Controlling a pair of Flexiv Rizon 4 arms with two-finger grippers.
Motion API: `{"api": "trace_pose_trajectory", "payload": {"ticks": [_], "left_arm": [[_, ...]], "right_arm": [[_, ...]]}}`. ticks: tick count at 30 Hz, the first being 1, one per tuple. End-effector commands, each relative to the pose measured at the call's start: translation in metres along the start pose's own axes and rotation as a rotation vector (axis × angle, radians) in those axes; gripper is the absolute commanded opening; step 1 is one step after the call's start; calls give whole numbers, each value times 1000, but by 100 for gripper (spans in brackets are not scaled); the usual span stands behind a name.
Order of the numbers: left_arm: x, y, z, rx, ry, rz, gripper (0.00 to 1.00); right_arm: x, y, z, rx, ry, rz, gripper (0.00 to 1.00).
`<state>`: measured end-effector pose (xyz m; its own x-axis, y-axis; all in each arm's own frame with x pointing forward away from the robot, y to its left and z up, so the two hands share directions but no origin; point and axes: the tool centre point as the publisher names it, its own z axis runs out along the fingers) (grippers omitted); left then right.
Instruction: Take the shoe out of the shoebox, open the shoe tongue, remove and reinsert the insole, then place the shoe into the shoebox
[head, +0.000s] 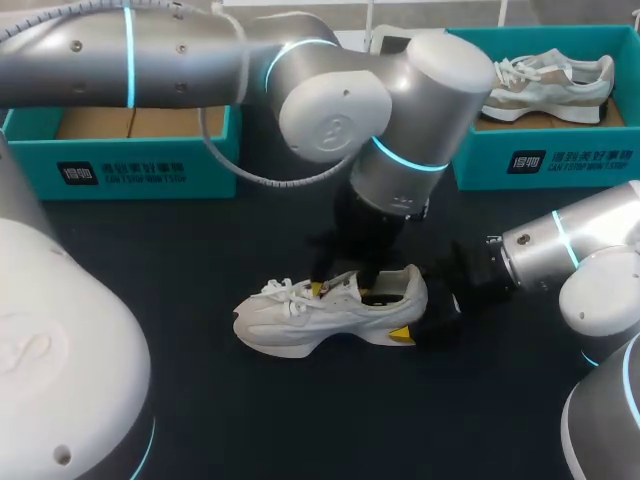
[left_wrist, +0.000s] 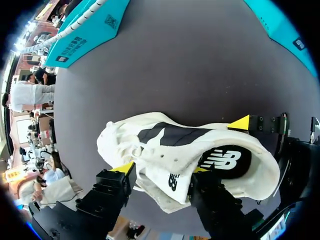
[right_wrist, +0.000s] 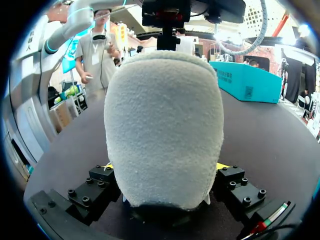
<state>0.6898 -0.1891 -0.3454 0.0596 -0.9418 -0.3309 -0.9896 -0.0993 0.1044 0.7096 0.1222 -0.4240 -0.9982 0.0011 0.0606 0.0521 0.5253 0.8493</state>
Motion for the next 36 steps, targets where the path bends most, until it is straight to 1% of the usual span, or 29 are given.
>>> {"api": "trace_pose_trajectory", "payload": {"ticks": [1,6,10,13,16,18,20,23,26,28,30,31,36], "left_arm": [[-21,7,-9,22,44,-10,0],[-37,9,-18,23,77,3,0],[-59,11,-22,11,102,17,0],[-75,12,-24,16,122,24,0],[-88,12,-21,-2,140,36,0],[-96,12,-13,16,154,30,0],[-100,10,-1,-5,163,32,0],[-104,5,21,-21,135,10,0],[-107,2,39,-15,97,-13,0],[-108,-3,50,-22,96,-14,0],[-109,-5,58,-4,93,-16,0],[-110,-6,63,-16,92,-23,0],[-113,-7,79,-25,85,-34,0]], "right_arm": [[0,0,1,4,-2,1,0],[0,0,1,4,-2,1,0],[0,0,1,4,-2,1,0],[0,0,1,4,-2,1,0],[0,0,1,4,-2,1,0],[0,0,1,4,-2,1,0],[0,0,1,4,-2,1,0],[0,0,1,4,-2,1,0],[0,0,1,4,-2,1,0],[0,0,1,4,-2,1,0],[0,0,1,4,-2,1,0],[0,0,1,4,-2,1,0],[0,0,1,4,-2,1,0]]}}
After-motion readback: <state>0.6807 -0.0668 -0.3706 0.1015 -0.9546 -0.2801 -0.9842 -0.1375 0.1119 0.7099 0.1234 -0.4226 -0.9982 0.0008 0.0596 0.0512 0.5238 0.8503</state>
